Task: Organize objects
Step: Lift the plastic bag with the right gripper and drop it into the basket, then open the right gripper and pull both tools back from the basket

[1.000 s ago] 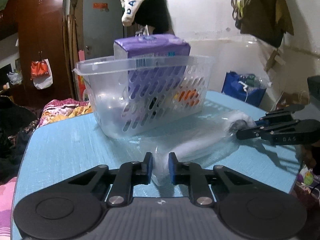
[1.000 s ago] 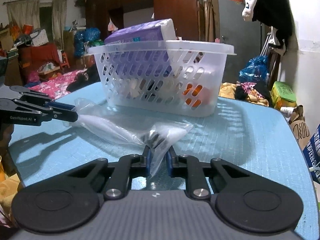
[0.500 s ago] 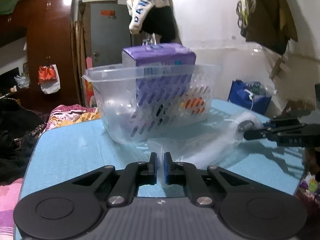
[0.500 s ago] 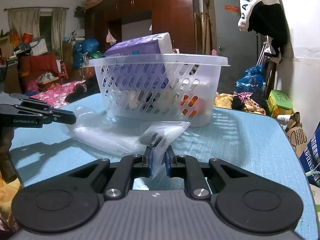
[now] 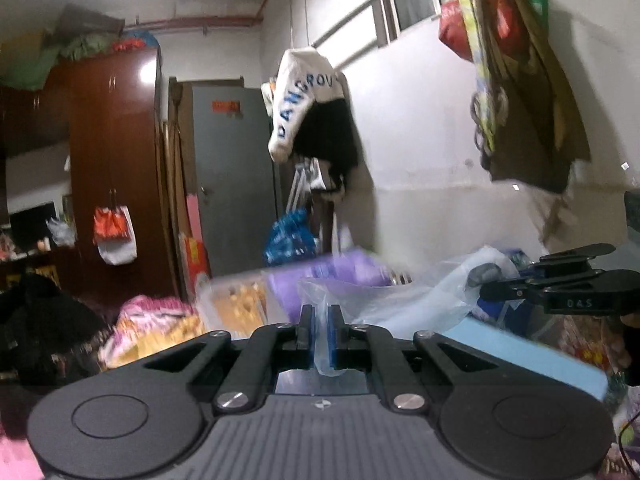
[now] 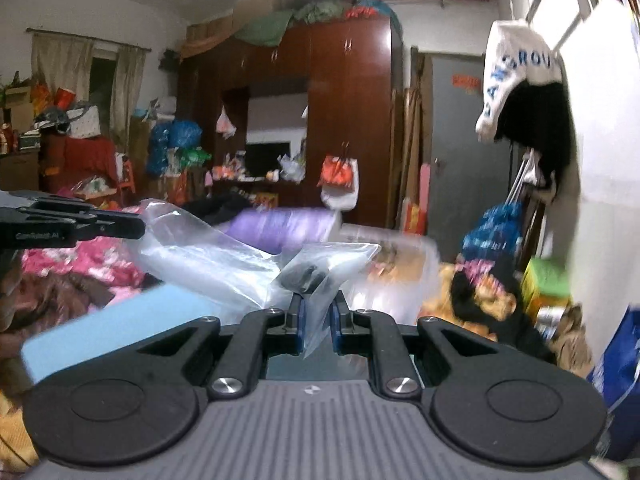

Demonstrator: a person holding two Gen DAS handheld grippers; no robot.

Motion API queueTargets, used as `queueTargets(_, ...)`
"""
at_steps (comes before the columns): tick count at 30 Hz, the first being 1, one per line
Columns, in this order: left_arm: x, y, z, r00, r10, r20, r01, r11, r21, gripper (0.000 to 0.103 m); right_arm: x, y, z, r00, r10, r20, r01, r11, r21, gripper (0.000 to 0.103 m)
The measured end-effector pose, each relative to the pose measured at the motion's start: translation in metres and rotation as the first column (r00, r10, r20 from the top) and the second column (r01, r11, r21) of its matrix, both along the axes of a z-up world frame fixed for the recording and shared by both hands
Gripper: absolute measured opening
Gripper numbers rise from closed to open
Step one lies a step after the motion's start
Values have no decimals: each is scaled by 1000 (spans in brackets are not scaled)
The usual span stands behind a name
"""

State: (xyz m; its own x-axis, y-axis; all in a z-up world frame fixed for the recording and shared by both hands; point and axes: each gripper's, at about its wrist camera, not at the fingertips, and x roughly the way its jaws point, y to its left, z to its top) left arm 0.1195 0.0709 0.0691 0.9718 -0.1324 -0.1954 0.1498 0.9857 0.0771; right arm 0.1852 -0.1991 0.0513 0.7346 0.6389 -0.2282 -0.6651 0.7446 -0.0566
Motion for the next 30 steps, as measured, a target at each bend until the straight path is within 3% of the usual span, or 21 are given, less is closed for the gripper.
queueTargets(6, 73, 16, 42, 998, 62, -34, -63, 997, -41, 9, 76, 30, 47, 998, -26, -49, 27, 999, 20, 14)
queueTargets(11, 129, 32, 35, 986, 108, -128, -118, 990, -74, 9, 124, 45, 42, 988, -56, -144, 57, 998, 1, 14)
queueTargets(17, 152, 37, 21, 975, 136, -178, -153, 984, -89, 12, 133, 60, 30, 983, -107, -152, 101, 994, -43, 16)
queueTargets(18, 153, 39, 20, 974, 134, -182, -153, 984, -92, 19, 133, 58, 29, 982, -112, -153, 107, 993, -40, 20)
queueTargets(19, 153, 39, 17, 974, 136, -179, -151, 986, -75, 39, 132, 55, 28, 980, -119, -160, 114, 993, -39, 40)
queueTargets(20, 148, 40, 15, 974, 147, -174, -158, 986, -56, 67, 133, 52, 26, 978, -122, -171, 116, 992, -41, 67)
queueTargets(22, 140, 41, 12, 970, 198, -141, -206, 978, -40, 89, 128, 42, 26, 976, -141, -163, 139, 990, -24, 84)
queueTargets(25, 123, 50, 11, 978, 181, -107, -193, 975, -112, 93, 124, 25, 23, 970, -162, -180, 166, 986, 7, 103)
queueTargets(27, 107, 50, 8, 983, 160, -93, -173, 974, -147, 102, 114, 14, 18, 973, -147, -177, 154, 988, 26, 103)
queueTargets(30, 76, 36, -1, 988, 149, -39, -152, 981, -119, 103, 88, 4, 10, 985, -120, -121, 127, 991, 53, 103)
